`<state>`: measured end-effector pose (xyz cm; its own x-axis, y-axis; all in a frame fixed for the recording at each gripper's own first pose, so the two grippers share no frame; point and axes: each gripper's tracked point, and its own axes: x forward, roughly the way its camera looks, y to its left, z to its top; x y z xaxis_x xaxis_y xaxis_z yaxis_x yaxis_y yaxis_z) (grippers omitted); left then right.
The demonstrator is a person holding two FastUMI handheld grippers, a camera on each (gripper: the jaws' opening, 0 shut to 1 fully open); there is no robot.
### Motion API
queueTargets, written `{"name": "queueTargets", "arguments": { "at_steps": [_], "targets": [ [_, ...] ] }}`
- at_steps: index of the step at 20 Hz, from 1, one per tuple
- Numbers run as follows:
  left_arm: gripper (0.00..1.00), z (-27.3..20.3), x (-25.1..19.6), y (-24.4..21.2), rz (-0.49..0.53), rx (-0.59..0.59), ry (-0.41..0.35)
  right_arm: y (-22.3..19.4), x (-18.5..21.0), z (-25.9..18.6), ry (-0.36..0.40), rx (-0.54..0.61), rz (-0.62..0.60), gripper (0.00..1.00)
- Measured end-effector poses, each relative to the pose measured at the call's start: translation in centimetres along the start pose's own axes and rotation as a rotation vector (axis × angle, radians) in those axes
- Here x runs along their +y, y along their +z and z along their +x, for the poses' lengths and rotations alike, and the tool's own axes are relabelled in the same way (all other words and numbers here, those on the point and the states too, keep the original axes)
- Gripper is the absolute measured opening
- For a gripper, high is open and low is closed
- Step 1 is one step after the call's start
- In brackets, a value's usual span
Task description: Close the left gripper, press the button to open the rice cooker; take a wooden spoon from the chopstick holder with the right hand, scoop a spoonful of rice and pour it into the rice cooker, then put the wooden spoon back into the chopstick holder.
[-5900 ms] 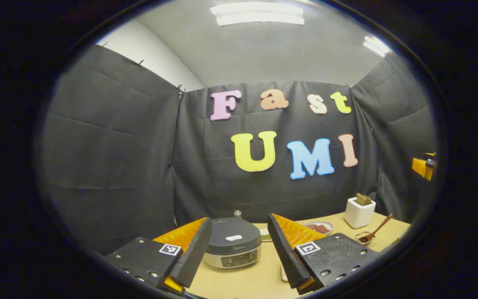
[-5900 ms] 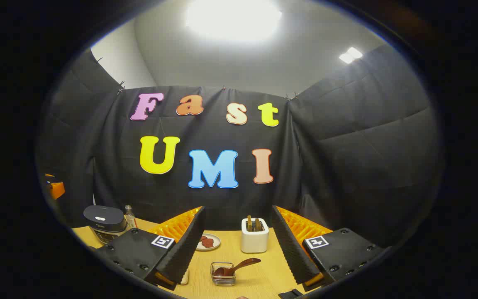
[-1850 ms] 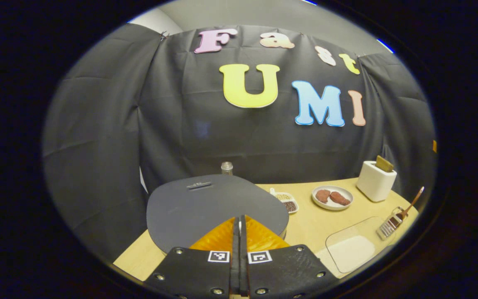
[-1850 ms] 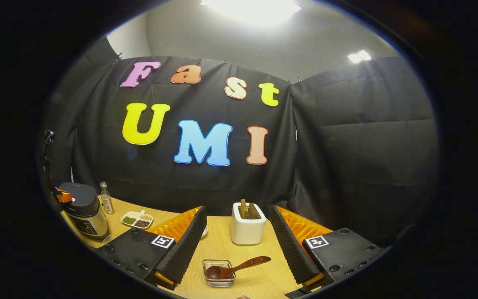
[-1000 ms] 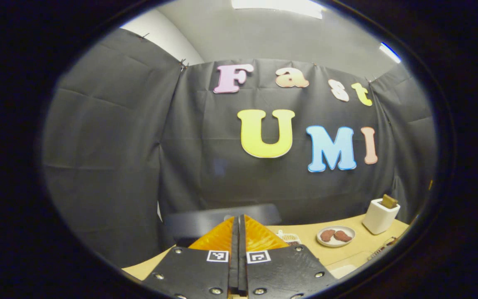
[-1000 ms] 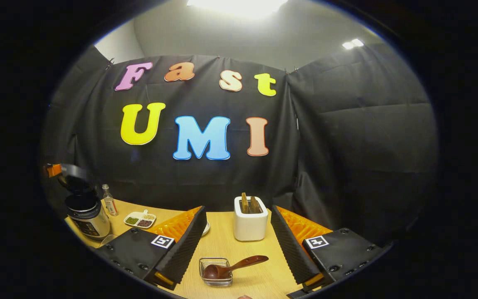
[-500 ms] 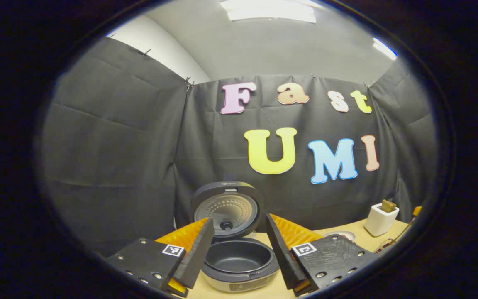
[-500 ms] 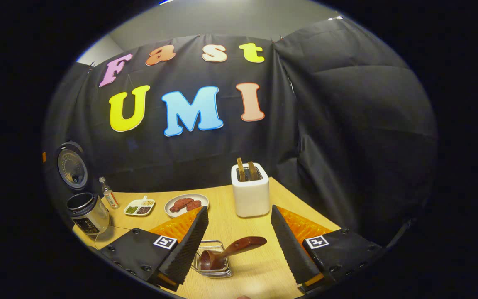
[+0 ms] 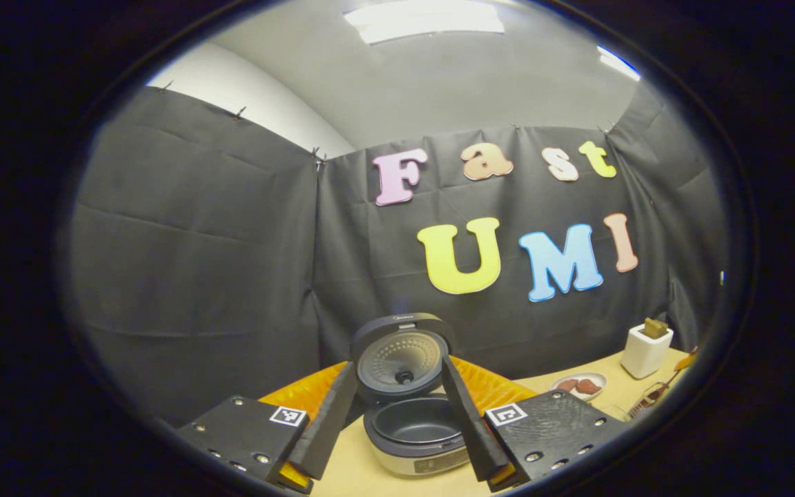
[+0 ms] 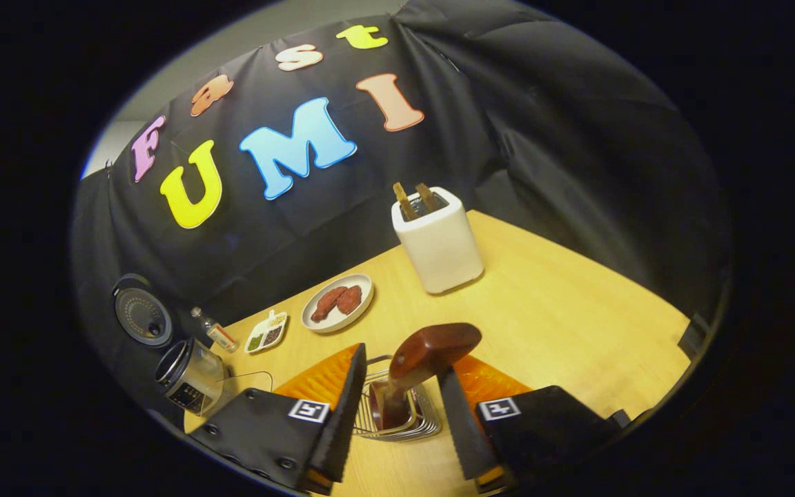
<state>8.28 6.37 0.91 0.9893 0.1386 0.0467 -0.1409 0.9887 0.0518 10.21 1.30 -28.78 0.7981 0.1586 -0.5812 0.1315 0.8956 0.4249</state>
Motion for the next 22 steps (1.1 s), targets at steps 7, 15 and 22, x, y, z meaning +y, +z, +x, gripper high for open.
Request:
{"name": "queueTargets", "arguments": {
  "at_steps": [7, 15, 22],
  "targets": [
    [0.79, -0.5, 2.4, -1.1, -0.026, 0.006, 0.039, 0.9, 1.9, -0.6, 0.000, 0.019, -0.126, 0.16],
    [0.78, 2.2, 4.3, -3.2, -0.075, 0.021, 0.039, 6.3, 8.8, -4.3, -0.005, -0.126, -0.479, 0.16],
    [0.78, 4.6, 6.5, -6.3, -0.090, 0.049, 0.025, 5.2, 17.1, -4.6, 0.095, -0.139, -0.506, 0.17]
  ]
}}
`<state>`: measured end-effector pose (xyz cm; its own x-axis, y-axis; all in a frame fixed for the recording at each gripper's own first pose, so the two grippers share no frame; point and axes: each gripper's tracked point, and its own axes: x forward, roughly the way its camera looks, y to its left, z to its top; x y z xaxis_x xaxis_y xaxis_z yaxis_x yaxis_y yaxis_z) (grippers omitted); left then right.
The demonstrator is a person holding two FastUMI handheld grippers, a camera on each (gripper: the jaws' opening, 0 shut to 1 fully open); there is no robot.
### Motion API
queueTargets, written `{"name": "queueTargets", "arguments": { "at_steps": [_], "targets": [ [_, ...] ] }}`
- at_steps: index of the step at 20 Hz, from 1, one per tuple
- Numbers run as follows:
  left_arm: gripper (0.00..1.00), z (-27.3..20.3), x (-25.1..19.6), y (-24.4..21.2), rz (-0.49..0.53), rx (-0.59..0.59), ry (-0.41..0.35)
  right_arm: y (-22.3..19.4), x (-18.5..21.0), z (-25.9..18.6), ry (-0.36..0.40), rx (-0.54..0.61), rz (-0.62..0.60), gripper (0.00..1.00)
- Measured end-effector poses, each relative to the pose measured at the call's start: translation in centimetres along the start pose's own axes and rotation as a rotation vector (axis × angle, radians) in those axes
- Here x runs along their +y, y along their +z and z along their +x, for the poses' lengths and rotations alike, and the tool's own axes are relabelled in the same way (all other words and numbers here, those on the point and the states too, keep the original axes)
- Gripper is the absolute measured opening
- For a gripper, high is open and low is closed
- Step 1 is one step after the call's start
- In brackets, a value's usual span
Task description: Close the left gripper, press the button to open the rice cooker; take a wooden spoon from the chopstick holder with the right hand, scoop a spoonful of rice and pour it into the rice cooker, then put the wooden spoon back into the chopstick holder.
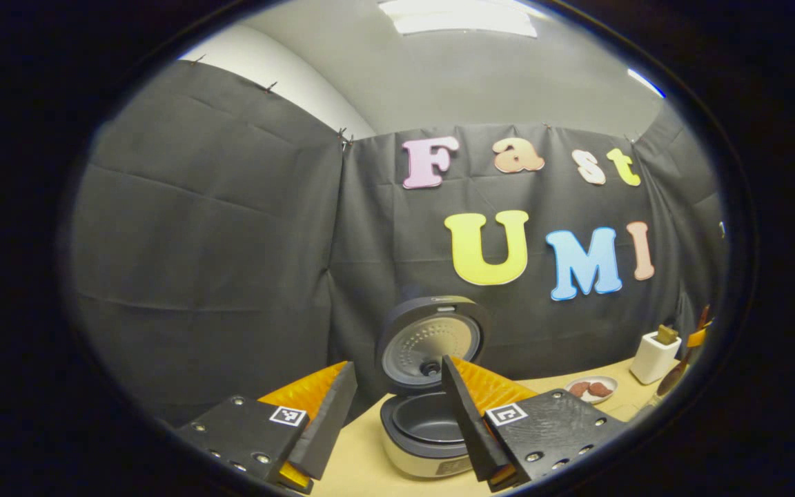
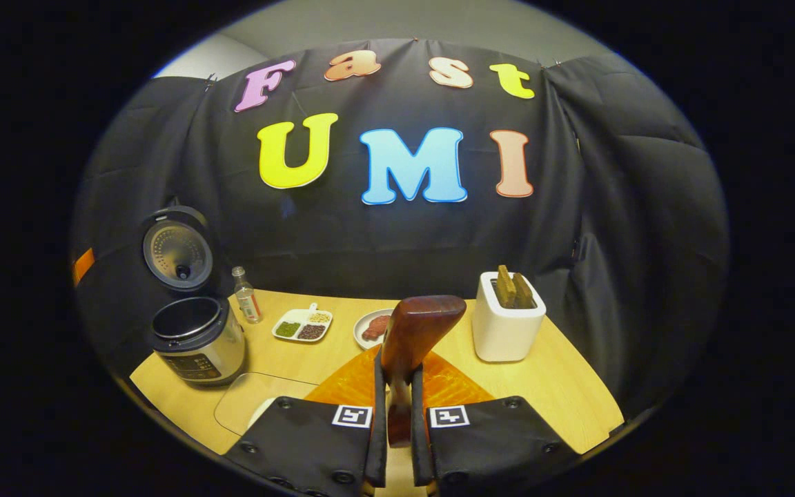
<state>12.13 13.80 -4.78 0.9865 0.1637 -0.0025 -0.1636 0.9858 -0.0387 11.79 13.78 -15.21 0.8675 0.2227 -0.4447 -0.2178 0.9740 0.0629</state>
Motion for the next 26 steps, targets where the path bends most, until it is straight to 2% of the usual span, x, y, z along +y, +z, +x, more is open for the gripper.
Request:
{"name": "queueTargets", "arguments": {
  "at_steps": [1, 3, 4, 5, 7, 13, 19, 22, 23, 26],
  "targets": [
    [0.78, 0.6, 0.6, -0.3, 0.006, 0.004, 0.000, 0.2, 1.1, 0.3, 0.013, -0.003, -0.006, 0.13],
    [0.77, 1.3, 1.5, -0.8, 0.020, 0.011, 0.003, 0.2, 3.6, 0.7, 0.046, -0.005, -0.012, 0.17],
    [0.79, 1.6, 2.0, -1.0, 0.024, 0.015, 0.005, 0.0, 4.9, 0.9, 0.065, -0.001, -0.009, 0.13],
    [0.78, 1.7, 2.5, -1.1, 0.027, 0.018, 0.005, -0.1, 6.0, 1.1, 0.080, 0.002, -0.011, 0.16],
    [0.78, 2.1, 3.3, -1.5, 0.032, 0.020, 0.007, -1.2, 8.2, 1.9, 0.106, 0.017, -0.046, 0.16],
    [0.79, 2.8, 5.4, -3.2, 0.028, 0.053, 0.019, -5.4, 11.3, 4.7, 0.115, 0.044, -0.190, 0.16],
    [0.78, 2.5, 6.1, -3.0, 0.045, 0.058, 0.031, -9.5, 12.5, 5.8, 0.107, 0.082, -0.287, 0.17],
    [0.78, 2.1, 5.7, -2.8, 0.044, 0.059, 0.027, -10.6, 14.0, 5.5, 0.150, 0.087, -0.249, 0.17],
    [0.80, 1.8, 5.5, -2.8, 0.041, 0.062, 0.026, -11.0, 14.7, 5.3, 0.173, 0.099, -0.211, 0.17],
    [0.78, 1.1, 4.7, -2.6, 0.038, 0.066, 0.014, -11.4, 15.6, 4.8, 0.211, 0.132, -0.086, 0.17]
  ]
}}
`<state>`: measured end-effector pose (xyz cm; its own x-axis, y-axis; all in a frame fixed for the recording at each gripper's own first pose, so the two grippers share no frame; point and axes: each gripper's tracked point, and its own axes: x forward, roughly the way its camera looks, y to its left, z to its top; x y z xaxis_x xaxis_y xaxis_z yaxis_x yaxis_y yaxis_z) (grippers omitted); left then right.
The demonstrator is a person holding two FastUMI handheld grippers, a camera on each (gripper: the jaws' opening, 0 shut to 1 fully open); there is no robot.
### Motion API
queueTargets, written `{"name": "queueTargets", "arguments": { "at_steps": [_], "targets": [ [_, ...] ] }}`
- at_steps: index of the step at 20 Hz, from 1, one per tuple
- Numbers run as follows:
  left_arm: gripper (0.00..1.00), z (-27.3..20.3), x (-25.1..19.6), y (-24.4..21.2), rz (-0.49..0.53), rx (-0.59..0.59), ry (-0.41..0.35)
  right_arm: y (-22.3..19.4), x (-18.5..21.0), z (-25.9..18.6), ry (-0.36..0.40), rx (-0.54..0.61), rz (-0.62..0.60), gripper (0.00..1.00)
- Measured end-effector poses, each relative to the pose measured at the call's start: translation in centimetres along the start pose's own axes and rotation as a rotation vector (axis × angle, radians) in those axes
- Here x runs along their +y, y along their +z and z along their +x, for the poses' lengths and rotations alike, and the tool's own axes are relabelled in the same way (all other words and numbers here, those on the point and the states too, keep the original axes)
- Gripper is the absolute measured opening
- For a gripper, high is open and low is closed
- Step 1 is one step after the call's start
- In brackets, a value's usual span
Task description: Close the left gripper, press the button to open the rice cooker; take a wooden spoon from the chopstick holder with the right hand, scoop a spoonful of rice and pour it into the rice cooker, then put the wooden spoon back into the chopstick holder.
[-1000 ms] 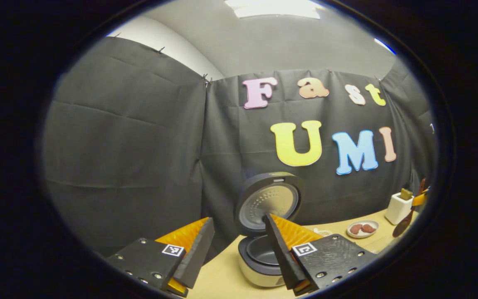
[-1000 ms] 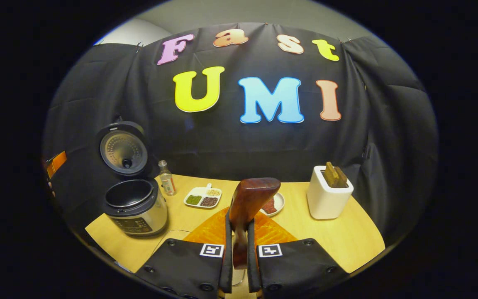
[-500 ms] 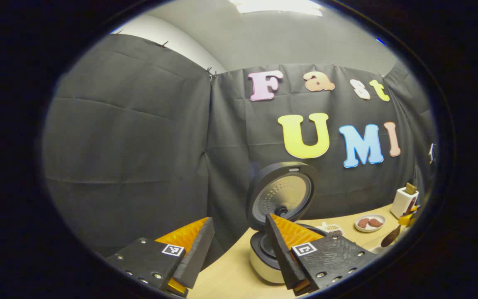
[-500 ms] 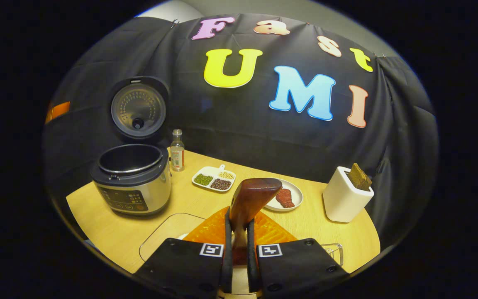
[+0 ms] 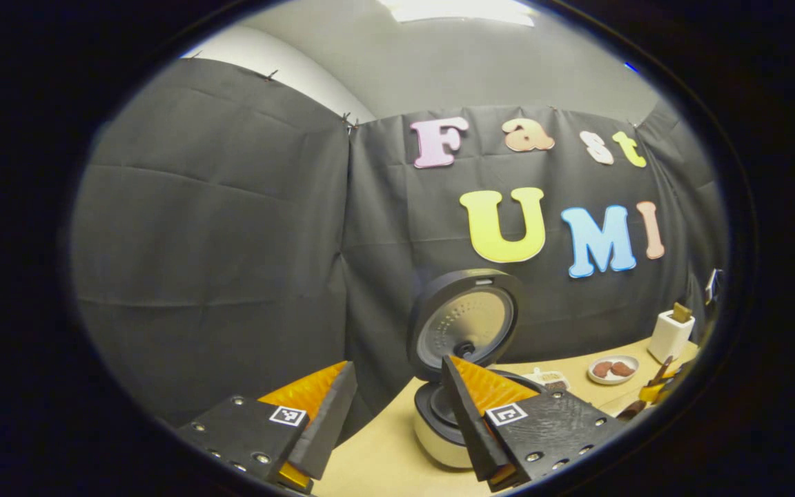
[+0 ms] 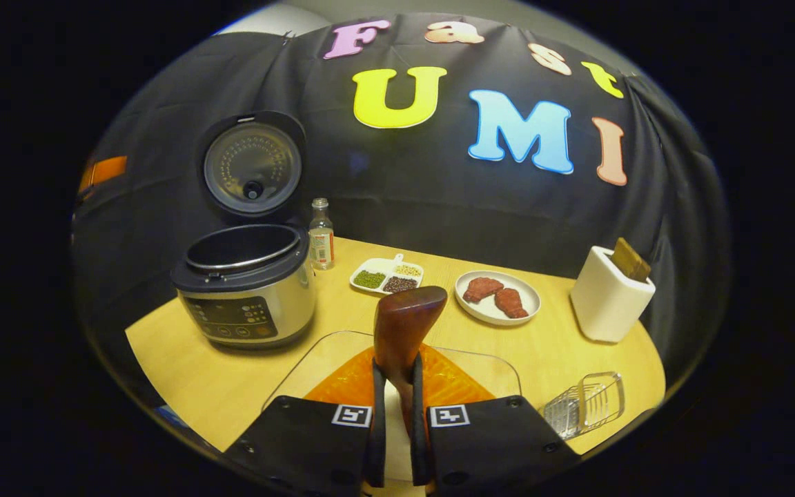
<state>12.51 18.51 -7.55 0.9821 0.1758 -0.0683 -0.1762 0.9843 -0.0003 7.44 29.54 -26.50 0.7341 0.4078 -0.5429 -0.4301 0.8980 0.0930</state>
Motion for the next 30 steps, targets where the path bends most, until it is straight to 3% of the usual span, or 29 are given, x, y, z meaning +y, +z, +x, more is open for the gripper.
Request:
{"name": "queueTargets", "arguments": {
  "at_steps": [8, 16, 17, 25, 30],
  "targets": [
    [0.78, -1.3, -1.3, 1.7, 0.027, -0.016, -0.017, -0.3, -3.0, -0.8, 0.074, 0.061, 0.514, 0.16],
    [0.79, -2.1, -3.5, 3.0, 0.028, -0.025, -0.045, 1.6, -6.8, -2.7, 0.130, 0.022, 0.877, 0.13],
    [0.79, -2.3, -3.7, 3.1, 0.022, -0.029, -0.051, 2.2, -7.2, -3.0, 0.142, 0.013, 0.914, 0.16],
    [0.78, -2.0, -3.2, 1.6, -0.008, -0.013, -0.059, 9.4, -5.7, -3.0, 0.267, -0.044, 1.015, 0.16],
    [0.79, -1.6, -1.0, 0.8, -0.008, -0.001, -0.031, 14.2, -1.7, -0.9, 0.348, -0.072, 0.970, 0.16]
  ]
}}
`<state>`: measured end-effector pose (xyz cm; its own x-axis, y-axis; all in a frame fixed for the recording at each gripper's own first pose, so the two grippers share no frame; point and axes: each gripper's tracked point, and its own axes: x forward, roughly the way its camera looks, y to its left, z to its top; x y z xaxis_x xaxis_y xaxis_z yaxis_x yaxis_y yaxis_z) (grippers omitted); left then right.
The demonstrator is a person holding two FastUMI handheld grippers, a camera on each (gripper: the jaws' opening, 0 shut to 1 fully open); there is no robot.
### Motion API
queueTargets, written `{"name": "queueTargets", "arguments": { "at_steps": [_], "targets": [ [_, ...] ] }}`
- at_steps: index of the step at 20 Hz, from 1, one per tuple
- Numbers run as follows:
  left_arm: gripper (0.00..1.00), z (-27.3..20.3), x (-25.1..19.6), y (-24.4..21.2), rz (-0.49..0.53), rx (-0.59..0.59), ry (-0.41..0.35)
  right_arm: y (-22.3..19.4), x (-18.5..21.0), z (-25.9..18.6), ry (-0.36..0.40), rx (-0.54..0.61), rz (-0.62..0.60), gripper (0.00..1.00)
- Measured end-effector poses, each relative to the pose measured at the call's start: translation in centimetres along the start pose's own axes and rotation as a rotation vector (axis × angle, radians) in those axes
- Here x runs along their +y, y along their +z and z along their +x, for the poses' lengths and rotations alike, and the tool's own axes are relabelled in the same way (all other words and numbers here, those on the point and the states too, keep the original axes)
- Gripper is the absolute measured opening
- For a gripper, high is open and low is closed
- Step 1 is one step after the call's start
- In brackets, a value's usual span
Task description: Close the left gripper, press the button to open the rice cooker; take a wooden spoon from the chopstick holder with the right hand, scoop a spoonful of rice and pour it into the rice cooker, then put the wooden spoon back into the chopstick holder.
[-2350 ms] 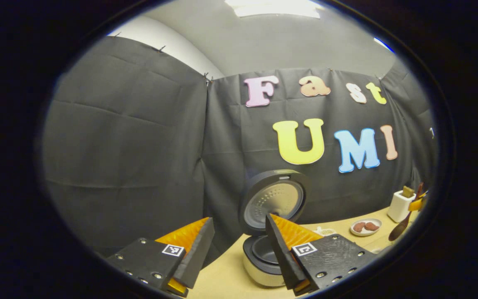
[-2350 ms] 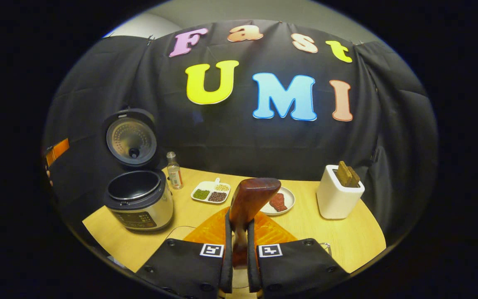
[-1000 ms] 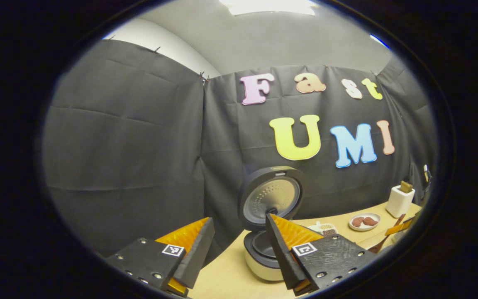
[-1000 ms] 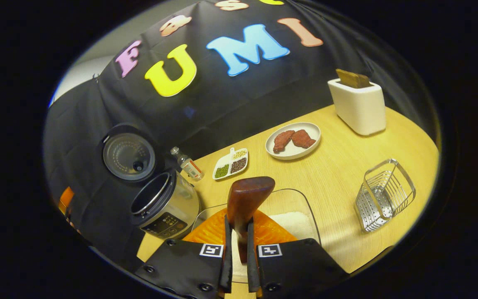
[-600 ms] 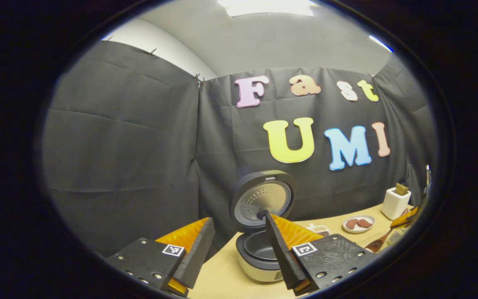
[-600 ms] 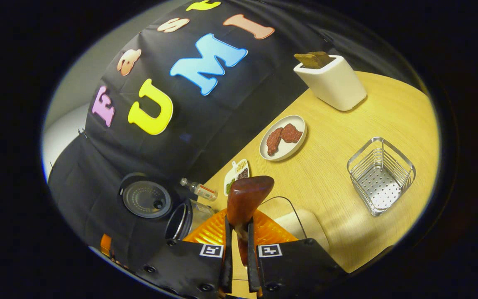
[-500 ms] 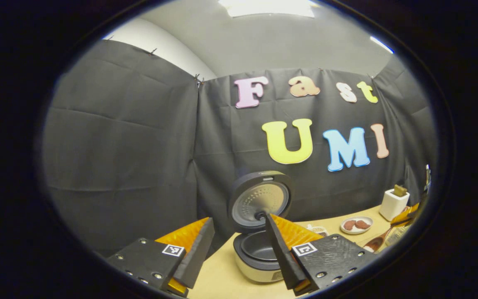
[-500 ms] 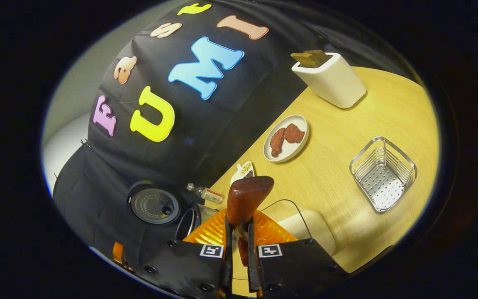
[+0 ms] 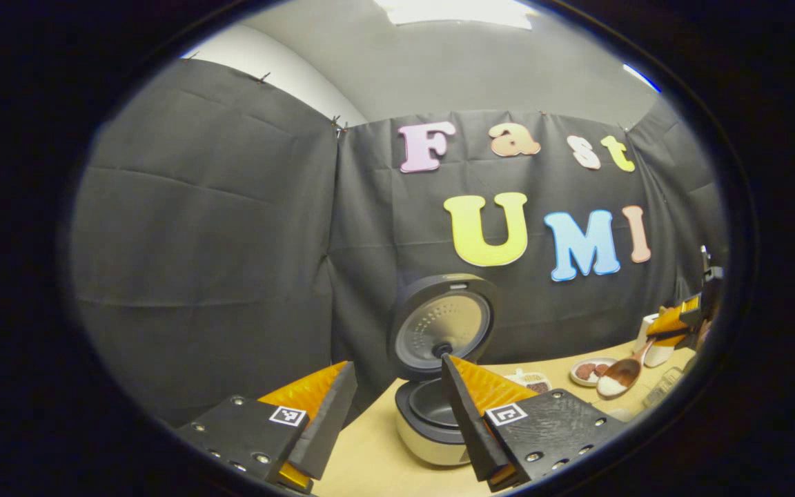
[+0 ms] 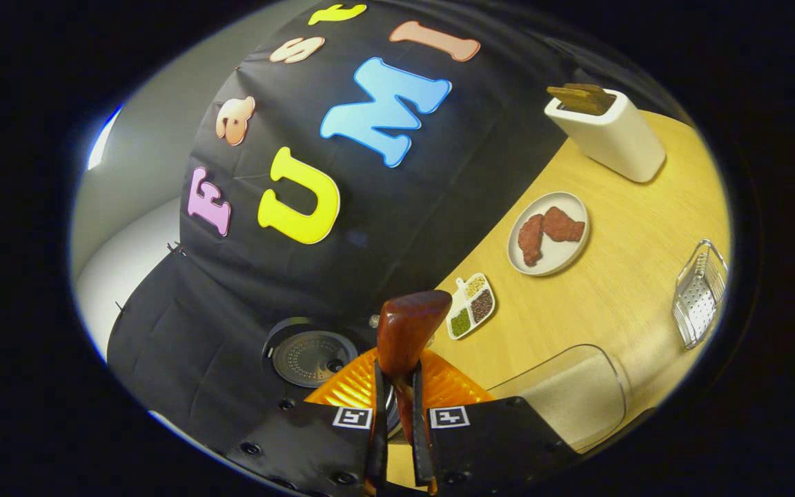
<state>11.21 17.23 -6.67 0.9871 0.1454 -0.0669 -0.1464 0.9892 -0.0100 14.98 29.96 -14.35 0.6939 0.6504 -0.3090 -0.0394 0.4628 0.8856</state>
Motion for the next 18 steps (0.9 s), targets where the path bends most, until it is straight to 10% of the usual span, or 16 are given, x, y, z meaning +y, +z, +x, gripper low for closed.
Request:
{"name": "queueTargets", "arguments": {
  "at_steps": [18],
  "targets": [
    [0.78, -1.9, 10.0, -3.8, -0.004, 0.058, 0.174, -12.3, 10.0, 16.1, 0.104, 0.166, -0.374, 0.16]
  ]
}}
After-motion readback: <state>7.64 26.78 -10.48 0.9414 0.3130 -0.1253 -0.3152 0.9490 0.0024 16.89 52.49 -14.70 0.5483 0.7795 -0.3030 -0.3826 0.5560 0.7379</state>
